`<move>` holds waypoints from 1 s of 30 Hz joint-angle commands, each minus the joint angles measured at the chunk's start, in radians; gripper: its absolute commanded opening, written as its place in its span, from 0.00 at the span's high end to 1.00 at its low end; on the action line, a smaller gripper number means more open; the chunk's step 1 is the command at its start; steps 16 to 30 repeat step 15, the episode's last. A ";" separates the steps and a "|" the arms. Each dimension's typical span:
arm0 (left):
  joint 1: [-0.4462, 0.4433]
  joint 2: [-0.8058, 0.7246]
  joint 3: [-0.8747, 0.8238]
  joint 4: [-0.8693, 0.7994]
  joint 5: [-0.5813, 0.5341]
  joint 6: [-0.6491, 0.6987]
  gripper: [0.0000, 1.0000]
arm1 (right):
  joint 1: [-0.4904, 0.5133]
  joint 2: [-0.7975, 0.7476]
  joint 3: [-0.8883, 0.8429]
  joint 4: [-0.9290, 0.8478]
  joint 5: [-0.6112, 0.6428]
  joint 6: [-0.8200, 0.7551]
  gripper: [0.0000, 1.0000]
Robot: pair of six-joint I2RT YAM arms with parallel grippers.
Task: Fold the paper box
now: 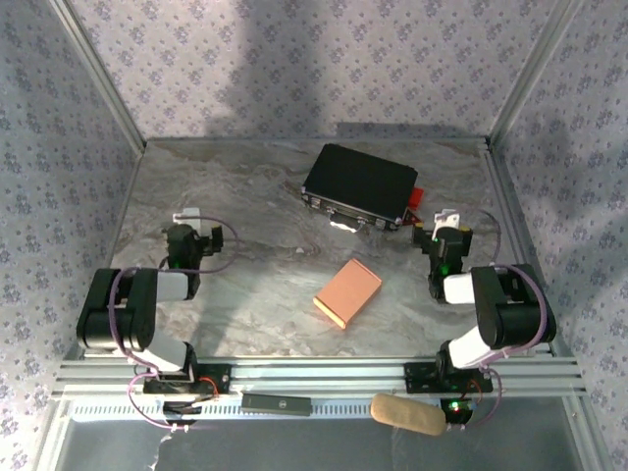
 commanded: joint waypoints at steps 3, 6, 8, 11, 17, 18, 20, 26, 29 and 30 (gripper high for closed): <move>0.008 0.007 0.031 0.059 0.074 -0.036 0.00 | -0.009 0.005 0.013 -0.024 -0.009 0.019 0.01; 0.008 0.001 0.033 0.042 0.075 -0.034 0.00 | -0.009 0.005 0.014 -0.024 -0.009 0.019 0.01; 0.008 -0.002 0.038 0.031 0.074 -0.035 0.00 | -0.010 0.006 0.015 -0.026 -0.008 0.019 0.01; 0.008 -0.002 0.036 0.031 0.075 -0.034 0.00 | -0.008 0.006 0.016 -0.028 -0.008 0.019 0.01; 0.007 -0.003 0.038 0.028 0.074 -0.035 0.00 | -0.009 0.004 0.012 -0.021 -0.005 0.019 0.01; 0.007 -0.003 0.038 0.028 0.074 -0.035 0.00 | -0.009 0.004 0.012 -0.021 -0.005 0.019 0.01; 0.007 -0.003 0.038 0.028 0.074 -0.035 0.00 | -0.009 0.004 0.012 -0.021 -0.005 0.019 0.01; 0.007 -0.003 0.038 0.028 0.074 -0.035 0.00 | -0.009 0.004 0.012 -0.021 -0.005 0.019 0.01; 0.007 -0.003 0.038 0.028 0.074 -0.035 0.00 | -0.009 0.004 0.012 -0.021 -0.005 0.019 0.01; 0.007 -0.003 0.038 0.028 0.074 -0.035 0.00 | -0.009 0.004 0.012 -0.021 -0.005 0.019 0.01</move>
